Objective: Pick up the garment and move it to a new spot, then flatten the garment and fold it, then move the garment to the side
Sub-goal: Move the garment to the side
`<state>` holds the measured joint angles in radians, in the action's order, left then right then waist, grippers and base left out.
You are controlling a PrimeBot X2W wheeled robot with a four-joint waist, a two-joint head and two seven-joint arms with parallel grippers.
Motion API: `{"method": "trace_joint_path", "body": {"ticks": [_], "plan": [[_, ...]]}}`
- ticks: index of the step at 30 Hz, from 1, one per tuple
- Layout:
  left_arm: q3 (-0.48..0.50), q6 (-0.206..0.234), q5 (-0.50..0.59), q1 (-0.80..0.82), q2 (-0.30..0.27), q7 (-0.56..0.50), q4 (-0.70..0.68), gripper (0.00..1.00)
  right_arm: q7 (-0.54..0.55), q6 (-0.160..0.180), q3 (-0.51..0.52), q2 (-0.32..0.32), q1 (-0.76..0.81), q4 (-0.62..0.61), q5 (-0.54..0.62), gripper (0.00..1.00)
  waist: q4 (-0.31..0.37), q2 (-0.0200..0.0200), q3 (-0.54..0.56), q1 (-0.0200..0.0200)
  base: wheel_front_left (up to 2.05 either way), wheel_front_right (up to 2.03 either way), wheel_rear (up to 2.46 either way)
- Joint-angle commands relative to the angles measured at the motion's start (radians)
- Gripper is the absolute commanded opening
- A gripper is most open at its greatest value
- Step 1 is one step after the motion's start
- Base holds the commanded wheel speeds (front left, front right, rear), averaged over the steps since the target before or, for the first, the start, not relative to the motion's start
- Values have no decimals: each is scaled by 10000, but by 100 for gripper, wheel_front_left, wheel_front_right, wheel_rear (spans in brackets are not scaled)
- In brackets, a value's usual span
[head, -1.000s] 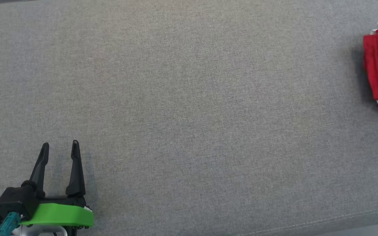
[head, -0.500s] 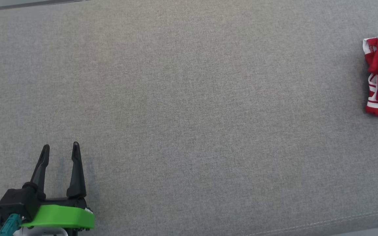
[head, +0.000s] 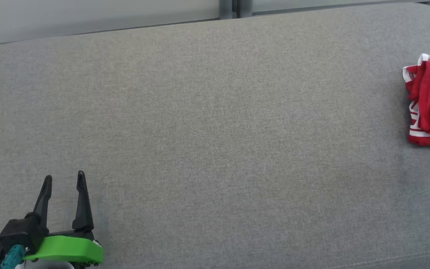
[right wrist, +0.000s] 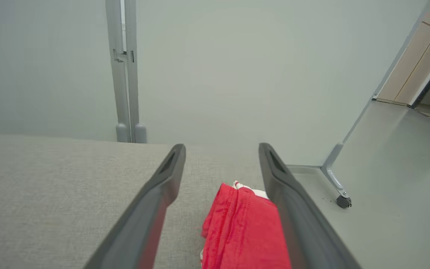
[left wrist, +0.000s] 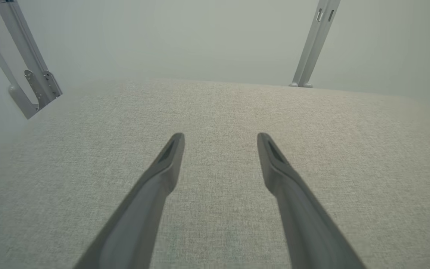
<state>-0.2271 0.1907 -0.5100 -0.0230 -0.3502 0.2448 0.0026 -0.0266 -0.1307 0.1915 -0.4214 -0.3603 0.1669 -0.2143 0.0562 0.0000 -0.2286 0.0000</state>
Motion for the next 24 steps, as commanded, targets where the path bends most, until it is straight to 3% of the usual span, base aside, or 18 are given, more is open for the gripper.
{"method": "trace_joint_path", "body": {"ticks": [1, 5, 9, 14, 18, 24], "plan": [[-29, -136, 4, 205, -44, 56, 229, 100, -180, 2, -19, 325, 597, -316, 285, 100, -511, 0, 595, 0, 0, 0, 0], [-35, -227, 20, 212, -58, 97, 672, 100, -460, 2, -196, 822, 1329, -919, 847, 100, -772, 0, 862, 0, 0, 0, 0], [22, -36, 116, 79, 61, 116, 1047, 100, -790, 2, -461, 1647, 2176, -1373, 1385, 100, -1136, 0, 1188, 0, 0, 0, 0], [299, 52, 25, -165, 326, 189, 1513, 100, -1158, 4, -776, 2698, 3214, -1241, 1727, 100, -1586, 0, 1554, 0, 0, 0, 0], [551, -178, 129, -387, 537, 213, 1660, 100, -1751, 2, -643, 3300, 3795, -793, 2209, 100, -1877, 0, 1806, 0, 0, 0, 0], [737, -760, 524, -710, 789, 199, 1765, 100, -2183, 2, -470, 3647, 4435, -290, 2653, 100, -2145, 0, 2197, 0, 0, 0, 0]]}}
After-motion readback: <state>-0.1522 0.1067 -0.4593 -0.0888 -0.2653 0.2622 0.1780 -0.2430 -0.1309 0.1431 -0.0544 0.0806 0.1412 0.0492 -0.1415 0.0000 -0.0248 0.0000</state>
